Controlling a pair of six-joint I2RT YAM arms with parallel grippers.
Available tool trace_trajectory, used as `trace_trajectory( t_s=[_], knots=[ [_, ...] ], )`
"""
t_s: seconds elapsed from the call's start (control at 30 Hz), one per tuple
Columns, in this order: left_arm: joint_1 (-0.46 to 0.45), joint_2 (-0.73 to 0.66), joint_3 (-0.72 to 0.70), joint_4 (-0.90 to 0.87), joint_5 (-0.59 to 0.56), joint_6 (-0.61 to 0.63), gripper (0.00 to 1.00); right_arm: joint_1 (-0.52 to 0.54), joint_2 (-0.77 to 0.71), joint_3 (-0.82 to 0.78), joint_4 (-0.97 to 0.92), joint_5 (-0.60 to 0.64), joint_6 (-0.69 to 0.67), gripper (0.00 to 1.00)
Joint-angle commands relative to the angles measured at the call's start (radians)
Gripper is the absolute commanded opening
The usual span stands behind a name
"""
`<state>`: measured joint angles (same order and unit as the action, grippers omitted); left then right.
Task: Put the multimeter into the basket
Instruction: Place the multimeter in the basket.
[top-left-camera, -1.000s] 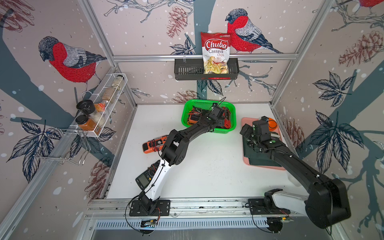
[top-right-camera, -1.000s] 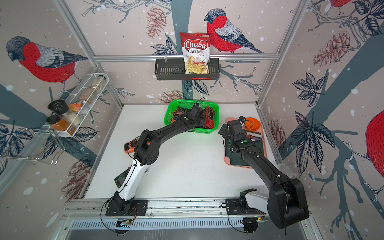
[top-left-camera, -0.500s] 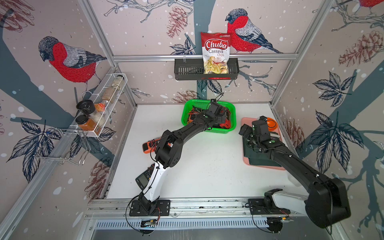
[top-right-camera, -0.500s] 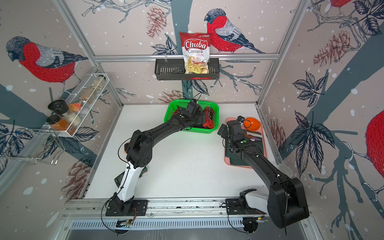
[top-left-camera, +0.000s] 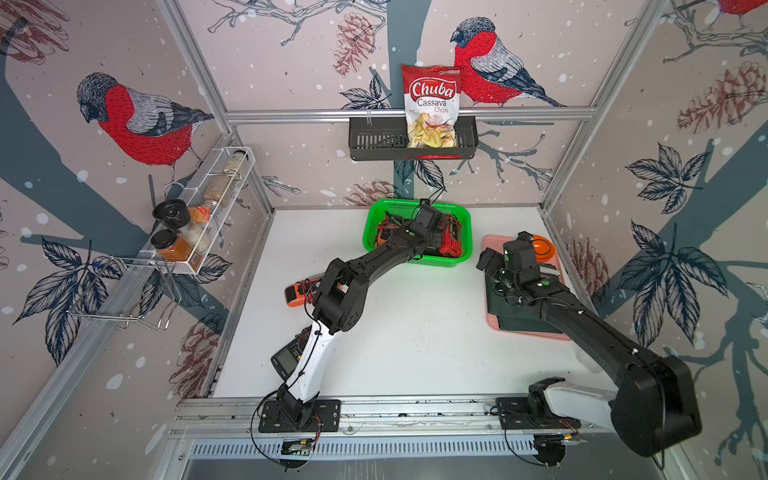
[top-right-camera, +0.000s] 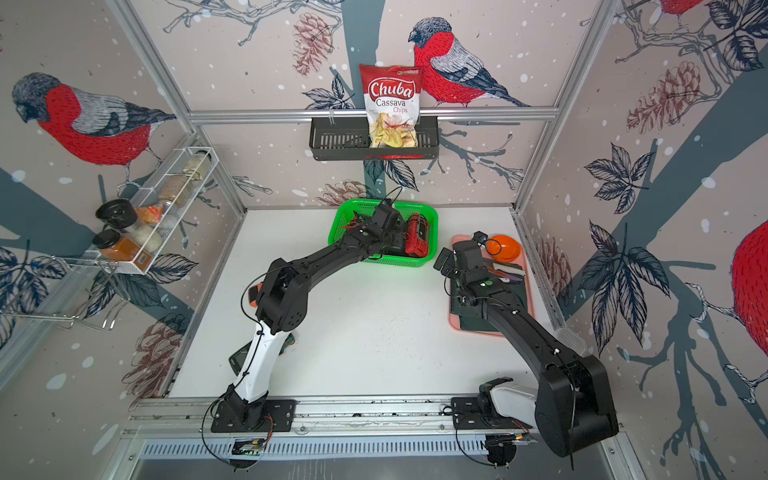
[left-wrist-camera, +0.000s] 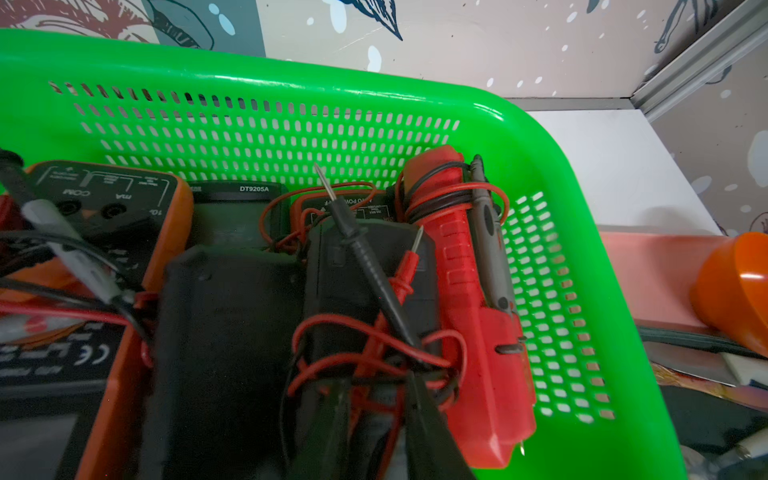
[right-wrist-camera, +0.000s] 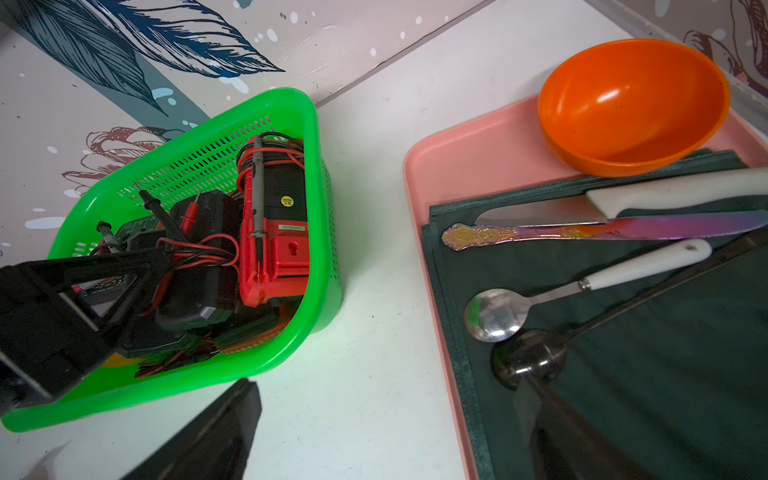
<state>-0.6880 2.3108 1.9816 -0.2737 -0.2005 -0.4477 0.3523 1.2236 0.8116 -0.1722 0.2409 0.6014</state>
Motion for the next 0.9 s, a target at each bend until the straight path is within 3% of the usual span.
trace_trajectory(
  t_s=[0.0, 0.17, 0.27, 0.47, 0.6, 0.7, 0.87],
  knots=[
    [0.008, 0.036, 0.035, -0.023, 0.044, 0.002, 0.27, 0.002, 0.002, 0.008, 0.017, -0.004, 0.002, 1.00],
    [0.015, 0.055, 0.056, -0.049, 0.060, -0.003, 0.27, 0.005, 0.009, 0.015, 0.015, -0.014, 0.003, 1.00],
    [0.017, 0.034, 0.050, -0.054, 0.059, -0.001, 0.32, 0.006, 0.010, 0.021, 0.013, -0.014, -0.003, 1.00],
    [0.016, -0.072, -0.003, -0.055, 0.065, 0.004, 0.65, 0.007, 0.007, 0.029, 0.007, -0.001, -0.015, 1.00],
    [0.016, -0.203, -0.120, -0.020, 0.042, 0.005, 0.86, 0.013, 0.002, 0.031, 0.007, 0.018, -0.022, 1.00],
    [0.016, -0.319, -0.253, 0.025, 0.016, -0.012, 0.96, 0.017, 0.002, 0.034, 0.007, 0.023, -0.032, 1.00],
    [0.031, -0.535, -0.517, 0.055, -0.102, -0.069, 0.98, 0.040, -0.006, 0.045, -0.017, 0.061, -0.050, 1.00]
  ],
)
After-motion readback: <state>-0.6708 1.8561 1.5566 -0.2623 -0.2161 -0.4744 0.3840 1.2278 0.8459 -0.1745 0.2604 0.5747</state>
